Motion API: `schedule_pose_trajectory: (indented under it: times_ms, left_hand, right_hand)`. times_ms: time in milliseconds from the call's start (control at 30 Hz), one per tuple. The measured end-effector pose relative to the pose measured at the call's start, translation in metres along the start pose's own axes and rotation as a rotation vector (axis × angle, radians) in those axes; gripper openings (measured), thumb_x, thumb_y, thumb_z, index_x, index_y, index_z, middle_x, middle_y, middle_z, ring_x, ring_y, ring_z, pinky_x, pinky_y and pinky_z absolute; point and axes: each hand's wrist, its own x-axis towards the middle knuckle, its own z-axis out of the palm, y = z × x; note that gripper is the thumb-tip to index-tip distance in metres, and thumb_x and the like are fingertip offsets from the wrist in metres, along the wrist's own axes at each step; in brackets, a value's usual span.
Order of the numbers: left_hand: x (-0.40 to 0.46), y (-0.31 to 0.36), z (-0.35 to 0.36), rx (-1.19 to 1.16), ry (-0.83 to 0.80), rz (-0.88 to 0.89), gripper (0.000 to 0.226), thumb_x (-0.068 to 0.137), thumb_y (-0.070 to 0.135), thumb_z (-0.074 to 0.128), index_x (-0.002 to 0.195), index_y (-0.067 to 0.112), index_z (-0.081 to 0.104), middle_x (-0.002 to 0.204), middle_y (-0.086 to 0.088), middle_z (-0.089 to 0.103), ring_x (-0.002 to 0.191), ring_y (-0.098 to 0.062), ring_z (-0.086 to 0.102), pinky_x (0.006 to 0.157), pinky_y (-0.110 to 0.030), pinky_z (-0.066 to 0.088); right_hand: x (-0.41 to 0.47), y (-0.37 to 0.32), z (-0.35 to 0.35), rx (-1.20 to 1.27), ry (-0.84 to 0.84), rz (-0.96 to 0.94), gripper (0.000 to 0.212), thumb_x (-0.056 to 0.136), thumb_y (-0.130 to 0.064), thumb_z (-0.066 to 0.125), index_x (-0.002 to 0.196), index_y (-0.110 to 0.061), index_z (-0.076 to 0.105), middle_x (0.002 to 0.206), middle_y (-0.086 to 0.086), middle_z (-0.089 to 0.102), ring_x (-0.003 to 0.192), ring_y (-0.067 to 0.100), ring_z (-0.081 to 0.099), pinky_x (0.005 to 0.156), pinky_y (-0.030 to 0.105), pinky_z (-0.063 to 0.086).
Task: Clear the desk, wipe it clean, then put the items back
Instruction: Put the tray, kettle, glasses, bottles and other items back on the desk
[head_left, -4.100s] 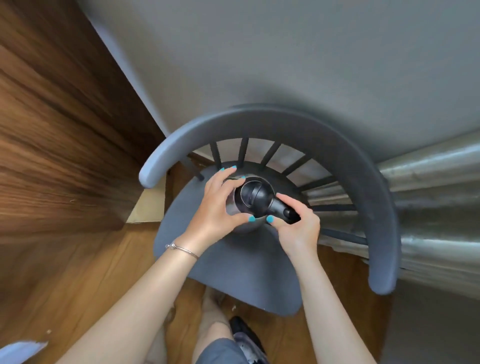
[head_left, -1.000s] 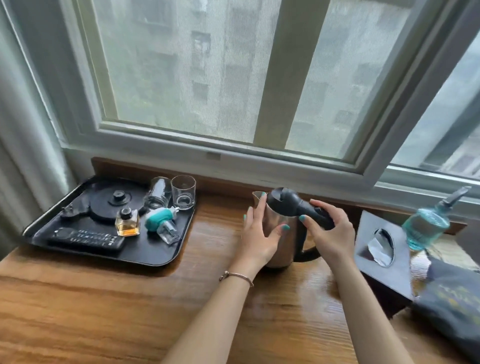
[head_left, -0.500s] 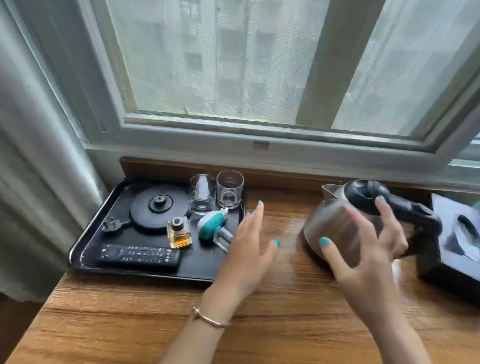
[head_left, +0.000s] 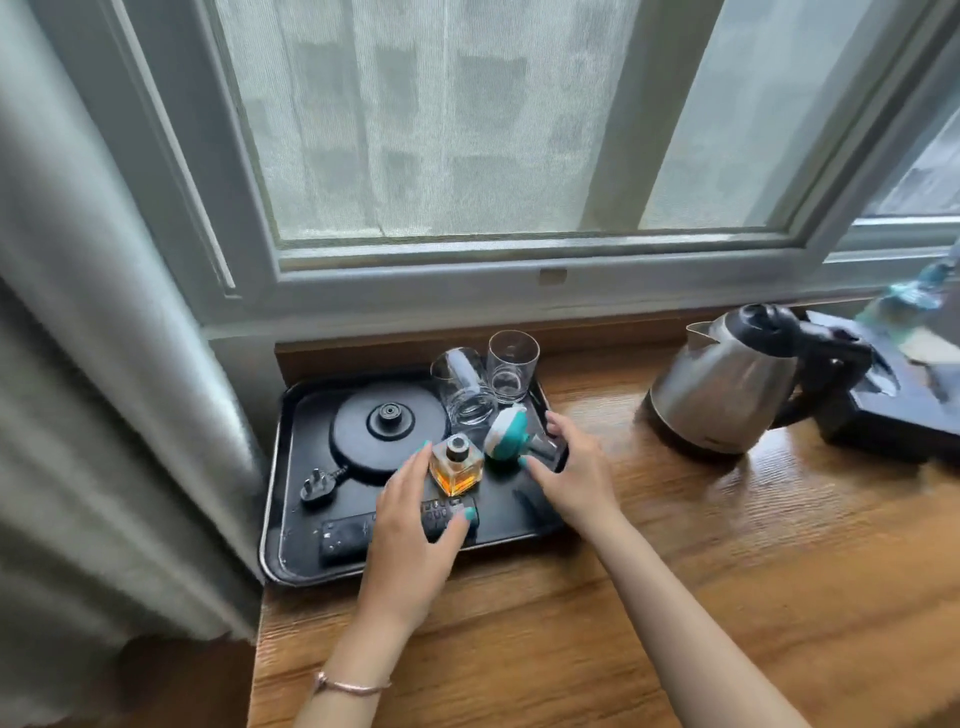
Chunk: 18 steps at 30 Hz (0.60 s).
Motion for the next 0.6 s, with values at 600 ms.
schedule_pose_trajectory:
  times_ms: [600]
  left_hand:
    - [0.057,0.001,0.021,0.205,0.013,-0.146,0.05,0.064,0.035,0.086,0.108,0.021,0.068,0.095,0.0,0.061,0.092,-0.022,0.061,0.08,-0.03,0.045]
  right_hand:
    - [-0.049,0.013,-0.054,0.232,0.288,-0.105,0.08,0.069,-0.016,0.087,0.127,-0.037,0.037,0.101,-0.018,0.068,0.1,-0.014,0.059,0.086,0.004,0.041]
